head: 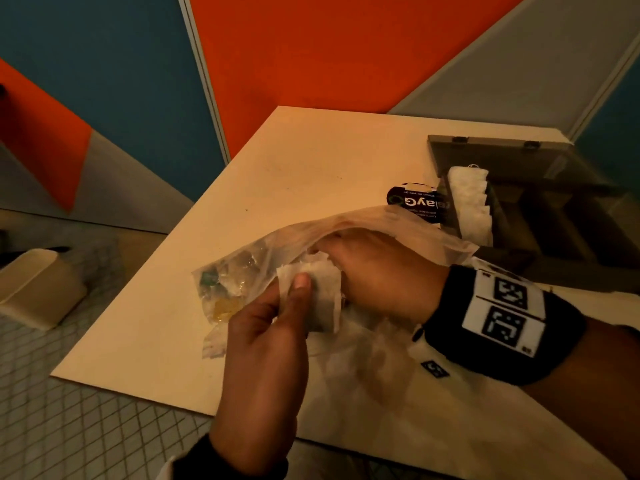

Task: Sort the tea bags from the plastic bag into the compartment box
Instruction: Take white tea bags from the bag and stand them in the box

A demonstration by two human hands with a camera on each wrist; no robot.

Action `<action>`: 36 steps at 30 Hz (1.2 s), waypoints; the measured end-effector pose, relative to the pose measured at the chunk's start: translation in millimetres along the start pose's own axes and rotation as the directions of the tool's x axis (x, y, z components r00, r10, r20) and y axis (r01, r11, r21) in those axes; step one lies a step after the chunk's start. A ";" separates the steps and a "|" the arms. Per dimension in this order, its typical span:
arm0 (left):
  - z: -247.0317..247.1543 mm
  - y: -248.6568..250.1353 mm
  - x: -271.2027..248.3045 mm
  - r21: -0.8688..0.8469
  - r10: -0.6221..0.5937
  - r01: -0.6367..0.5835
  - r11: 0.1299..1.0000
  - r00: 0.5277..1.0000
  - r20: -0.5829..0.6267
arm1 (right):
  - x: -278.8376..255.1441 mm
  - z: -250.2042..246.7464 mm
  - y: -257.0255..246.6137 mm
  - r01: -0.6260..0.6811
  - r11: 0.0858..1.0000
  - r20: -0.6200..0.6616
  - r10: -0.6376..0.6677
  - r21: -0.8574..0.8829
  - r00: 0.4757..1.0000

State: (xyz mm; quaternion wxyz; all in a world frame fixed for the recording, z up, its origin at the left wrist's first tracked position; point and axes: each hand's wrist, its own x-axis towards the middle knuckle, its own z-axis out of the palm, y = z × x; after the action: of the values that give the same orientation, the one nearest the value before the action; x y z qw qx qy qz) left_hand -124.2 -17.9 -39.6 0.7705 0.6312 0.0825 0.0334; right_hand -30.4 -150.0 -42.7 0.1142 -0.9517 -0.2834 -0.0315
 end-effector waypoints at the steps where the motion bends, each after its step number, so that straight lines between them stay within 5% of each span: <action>1: -1.8 -1.2 -0.1 0.012 -0.007 0.007 1.000 1.000 -0.005 | 5.7 4.9 3.5 -0.004 1.000 0.011 0.004 -0.027 1.000; 5: -5.3 -3.7 -0.1 0.069 0.004 -0.006 0.998 1.000 0.024 | 18.8 13.1 1.2 0.027 0.995 0.003 -0.027 -0.093 1.000; 11: -7.4 -2.5 1.7 0.085 0.014 -0.022 0.996 0.995 0.096 | 13.3 -4.2 -3.7 -0.063 0.987 -0.037 0.069 0.147 0.997; 19: 0.7 -8.6 9.0 0.096 0.113 -0.136 0.986 0.970 0.215 | -34.3 -61.5 8.8 -0.401 0.740 0.258 0.308 0.540 0.916; 23: 10.5 -6.1 12.5 0.034 0.144 -0.161 0.986 0.944 0.296 | -61.3 -78.0 14.5 -0.488 0.624 0.410 0.278 0.610 0.869; 27: 21.1 -8.7 13.9 -0.005 0.050 -0.053 0.999 0.896 0.441 | -81.8 -85.4 19.4 -0.511 0.563 0.442 0.268 0.649 0.856; 36: 39.9 -10.1 4.5 0.006 -0.040 0.041 0.999 0.885 0.464 | -117.7 -106.2 42.5 -0.568 0.630 0.336 0.458 0.530 0.823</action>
State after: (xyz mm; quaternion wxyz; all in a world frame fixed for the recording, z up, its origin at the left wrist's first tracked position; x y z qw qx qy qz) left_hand -113.5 -57.8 -42.3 0.7696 0.6176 -0.0910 -0.1343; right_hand -105.2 -272.2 37.3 0.3937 -0.9022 -0.0030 0.1763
